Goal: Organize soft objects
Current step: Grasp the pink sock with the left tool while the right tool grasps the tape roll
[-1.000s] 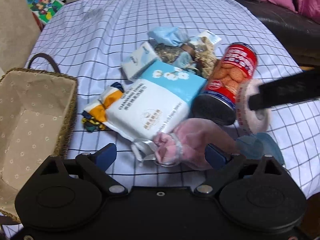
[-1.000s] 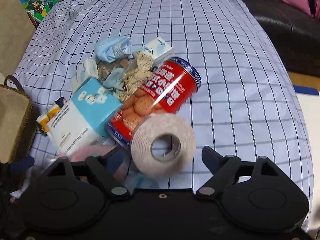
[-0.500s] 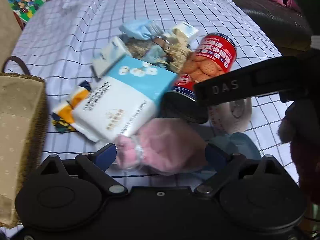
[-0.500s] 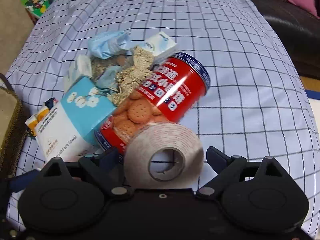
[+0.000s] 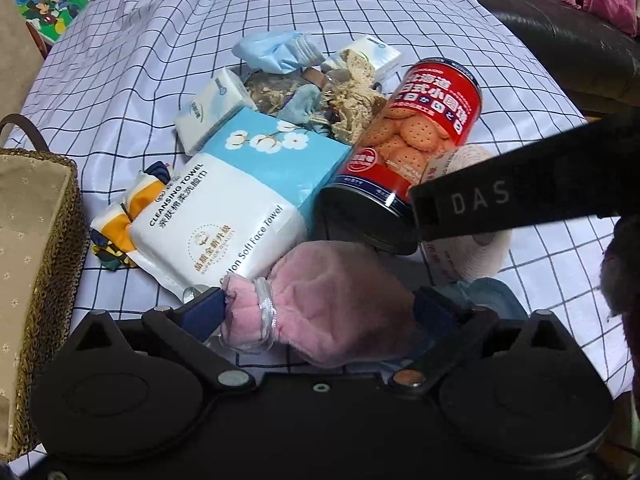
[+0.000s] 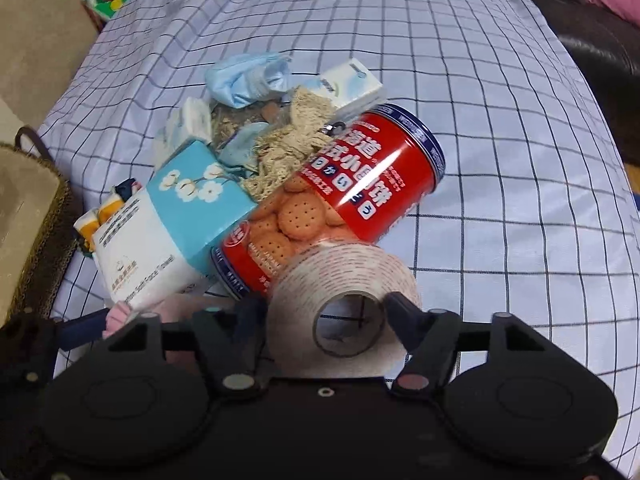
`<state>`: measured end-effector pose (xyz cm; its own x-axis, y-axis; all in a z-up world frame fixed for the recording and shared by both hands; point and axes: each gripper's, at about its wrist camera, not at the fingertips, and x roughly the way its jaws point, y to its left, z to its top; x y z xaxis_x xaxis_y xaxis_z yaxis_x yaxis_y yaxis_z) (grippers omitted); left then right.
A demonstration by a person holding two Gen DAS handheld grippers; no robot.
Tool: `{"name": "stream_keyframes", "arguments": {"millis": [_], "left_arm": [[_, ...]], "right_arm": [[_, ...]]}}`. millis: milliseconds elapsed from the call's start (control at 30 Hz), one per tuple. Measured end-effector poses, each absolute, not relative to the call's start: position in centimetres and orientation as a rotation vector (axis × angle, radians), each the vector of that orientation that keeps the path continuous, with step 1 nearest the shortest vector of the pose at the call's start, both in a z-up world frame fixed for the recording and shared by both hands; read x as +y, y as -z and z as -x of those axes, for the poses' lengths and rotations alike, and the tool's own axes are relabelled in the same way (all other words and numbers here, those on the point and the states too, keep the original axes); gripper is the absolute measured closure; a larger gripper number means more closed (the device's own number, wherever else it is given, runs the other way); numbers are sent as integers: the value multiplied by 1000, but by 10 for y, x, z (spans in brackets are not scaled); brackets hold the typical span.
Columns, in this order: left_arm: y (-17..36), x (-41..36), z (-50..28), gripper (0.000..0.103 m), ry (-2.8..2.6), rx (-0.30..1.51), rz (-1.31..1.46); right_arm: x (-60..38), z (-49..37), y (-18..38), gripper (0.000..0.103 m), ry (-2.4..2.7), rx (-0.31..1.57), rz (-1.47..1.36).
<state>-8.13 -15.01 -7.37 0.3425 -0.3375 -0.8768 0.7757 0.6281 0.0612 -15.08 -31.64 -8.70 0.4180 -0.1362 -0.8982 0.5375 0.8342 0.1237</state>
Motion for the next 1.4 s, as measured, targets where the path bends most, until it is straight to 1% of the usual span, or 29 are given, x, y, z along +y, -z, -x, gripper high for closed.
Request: {"name": "stream_keyframes", "arguments": {"millis": [33, 67, 100, 133, 167, 200, 233, 267, 300, 467, 600, 700, 733, 767, 800, 867, 900, 933, 967, 1033, 1100, 1200, 1400], "left_arm": [[74, -151, 82, 9, 769, 972, -532], [75, -152, 82, 12, 770, 973, -540], [76, -153, 81, 16, 774, 974, -543], [77, -154, 80, 18, 785, 986, -537], [77, -153, 78, 20, 795, 1003, -525], [78, -153, 75, 23, 806, 1023, -504], [78, -152, 72, 29, 812, 1040, -485], [78, -151, 70, 32, 816, 1051, -467], [77, -149, 67, 32, 817, 1055, -452], [78, -144, 57, 32, 810, 1123, -402], [80, -145, 60, 29, 815, 1138, -422], [82, -148, 61, 29, 817, 1160, -435], [82, -148, 60, 28, 818, 1171, -427], [82, -148, 59, 27, 818, 1180, -418], [82, -147, 57, 24, 814, 1184, -405], [80, -147, 53, 20, 802, 1184, -377], [80, -147, 50, 16, 797, 1186, -360], [79, -147, 48, 11, 794, 1188, -346], [79, -148, 46, 9, 792, 1190, -335], [79, -153, 45, 8, 790, 1185, -326], [81, -158, 47, 7, 778, 1168, -338], [84, -167, 52, 4, 767, 1149, -372], [95, -178, 55, 4, 741, 1149, -428]], "right_arm": [[-315, 151, 86, 43, 431, 1062, -417], [-312, 152, 83, 49, 424, 1057, -407], [-311, 152, 81, 58, 404, 1053, -405], [-310, 152, 80, 67, 381, 1060, -412], [-310, 152, 79, 70, 379, 1068, -417], [-310, 152, 79, 70, 387, 1069, -418], [-310, 153, 80, 70, 393, 1069, -418], [-312, 154, 80, 70, 396, 1069, -417], [-314, 155, 80, 70, 407, 1068, -415], [-331, 164, 78, 70, 509, 1091, -369], [-348, 172, 86, 68, 624, 1175, -309], [-362, 181, 92, 67, 648, 1208, -341], [-368, 183, 92, 64, 651, 1207, -365], [-372, 185, 91, 57, 653, 1195, -395], [-378, 189, 89, 54, 650, 1177, -430], [-389, 194, 82, 34, 645, 1134, -497], [-394, 197, 77, 30, 650, 1109, -525], [-397, 198, 75, 22, 663, 1086, -544], [-400, 197, 72, 15, 680, 1062, -555], [-406, 198, 68, 6, 709, 1033, -566], [-410, 199, 71, 5, 736, 1037, -565], [-412, 198, 83, 5, 741, 1073, -559], [-404, 190, 109, 5, 743, 1162, -474]]}}
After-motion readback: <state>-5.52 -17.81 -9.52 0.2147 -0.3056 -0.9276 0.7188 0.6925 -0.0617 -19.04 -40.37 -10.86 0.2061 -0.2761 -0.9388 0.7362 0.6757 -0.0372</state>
